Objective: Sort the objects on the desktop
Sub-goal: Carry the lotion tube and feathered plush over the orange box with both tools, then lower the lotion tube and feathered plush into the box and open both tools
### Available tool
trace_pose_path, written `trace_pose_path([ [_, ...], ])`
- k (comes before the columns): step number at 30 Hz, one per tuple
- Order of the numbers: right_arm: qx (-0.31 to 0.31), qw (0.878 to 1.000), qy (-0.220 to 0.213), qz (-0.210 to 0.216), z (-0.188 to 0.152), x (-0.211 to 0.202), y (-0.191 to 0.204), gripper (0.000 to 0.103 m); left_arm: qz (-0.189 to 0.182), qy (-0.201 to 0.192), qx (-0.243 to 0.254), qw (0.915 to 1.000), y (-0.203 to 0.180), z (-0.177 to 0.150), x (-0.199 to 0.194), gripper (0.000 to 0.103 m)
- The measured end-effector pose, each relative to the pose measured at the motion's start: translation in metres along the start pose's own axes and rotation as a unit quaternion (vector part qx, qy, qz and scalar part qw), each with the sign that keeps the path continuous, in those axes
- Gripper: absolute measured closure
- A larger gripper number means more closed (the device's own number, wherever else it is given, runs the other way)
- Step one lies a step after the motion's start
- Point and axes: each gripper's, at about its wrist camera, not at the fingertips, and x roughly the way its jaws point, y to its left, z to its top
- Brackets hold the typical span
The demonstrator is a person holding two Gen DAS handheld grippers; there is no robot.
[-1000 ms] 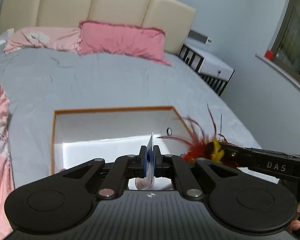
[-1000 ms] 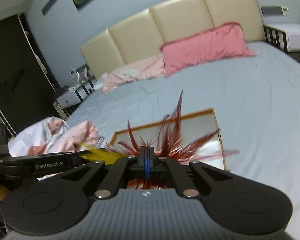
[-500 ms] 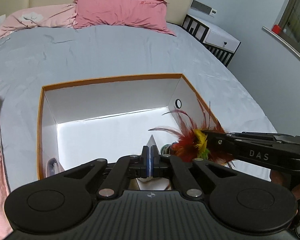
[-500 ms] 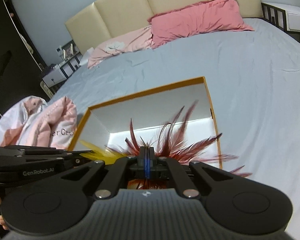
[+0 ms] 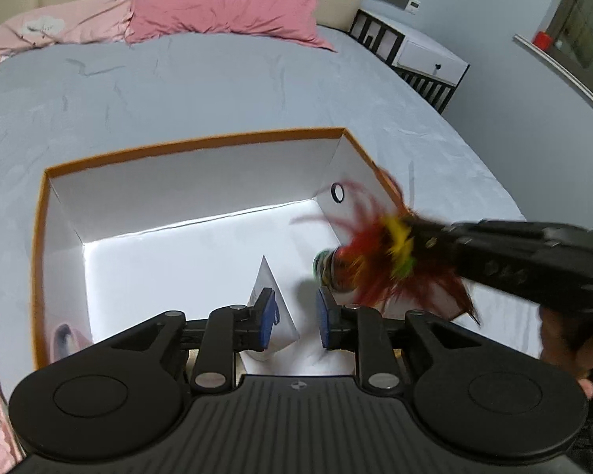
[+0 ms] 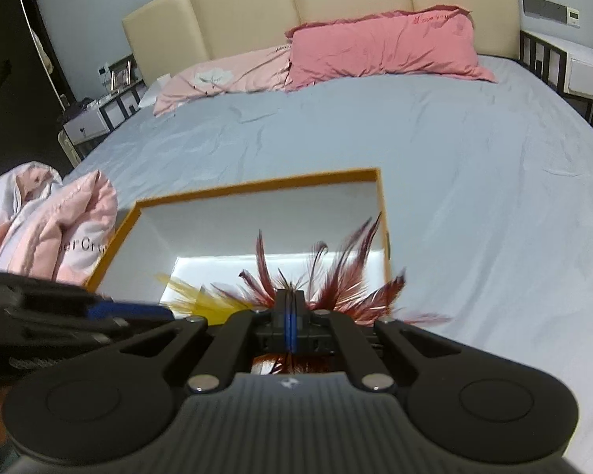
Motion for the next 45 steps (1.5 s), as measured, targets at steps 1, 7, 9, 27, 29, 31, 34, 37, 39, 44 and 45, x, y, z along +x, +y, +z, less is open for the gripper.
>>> trace_pose_path([
  [1, -0.001, 1.000, -0.003, -0.001, 0.002, -0.001, -0.001, 0.103, 0.002, 0.003, -0.002, 1.0000, -0.001, 0.001, 0.003, 0.079],
  [7, -0.002, 1.000, -0.003, 0.002, 0.005, -0.001, -0.004, 0.103, 0.029, 0.020, 0.004, 0.9994, -0.005, 0.002, 0.019, 0.090],
  [9, -0.001, 1.000, 0.000, 0.004, 0.003, 0.001, -0.005, 0.103, 0.038, 0.022, 0.004, 0.9990, -0.005, 0.003, 0.019, 0.096],
  [27, -0.034, 0.996, 0.066, 0.057, -0.005, 0.014, 0.013, 0.103, 0.098, 0.067, 0.042, 0.9921, -0.019, -0.002, 0.001, 0.101],
  [29, -0.039, 0.994, 0.082, 0.064, -0.005, 0.018, 0.015, 0.103, 0.096, 0.070, 0.040, 0.9921, -0.019, -0.003, 0.004, 0.101],
  [31, -0.047, 0.992, 0.096, 0.065, -0.006, 0.021, 0.018, 0.103, 0.096, 0.070, 0.040, 0.9921, -0.019, -0.006, 0.006, 0.101],
  [34, -0.052, 0.990, 0.114, 0.065, -0.006, 0.027, 0.021, 0.103, 0.088, 0.066, 0.040, 0.9931, -0.018, -0.006, 0.006, 0.101],
  [37, -0.055, 0.987, 0.132, 0.070, -0.006, 0.032, 0.023, 0.103, 0.074, 0.062, 0.037, 0.9947, -0.015, -0.005, 0.005, 0.100],
  [39, -0.060, 0.986, 0.139, 0.073, -0.006, 0.034, 0.025, 0.103, 0.065, 0.054, 0.035, 0.9958, -0.014, -0.005, 0.002, 0.100],
  [44, -0.066, 0.983, 0.156, 0.076, -0.006, 0.039, 0.029, 0.103, 0.044, 0.032, 0.023, 0.9983, -0.010, -0.004, -0.011, 0.098],
  [45, -0.068, 0.982, 0.158, 0.074, -0.006, 0.040, 0.030, 0.103, 0.040, 0.025, 0.019, 0.9987, -0.008, -0.004, -0.016, 0.096],
])
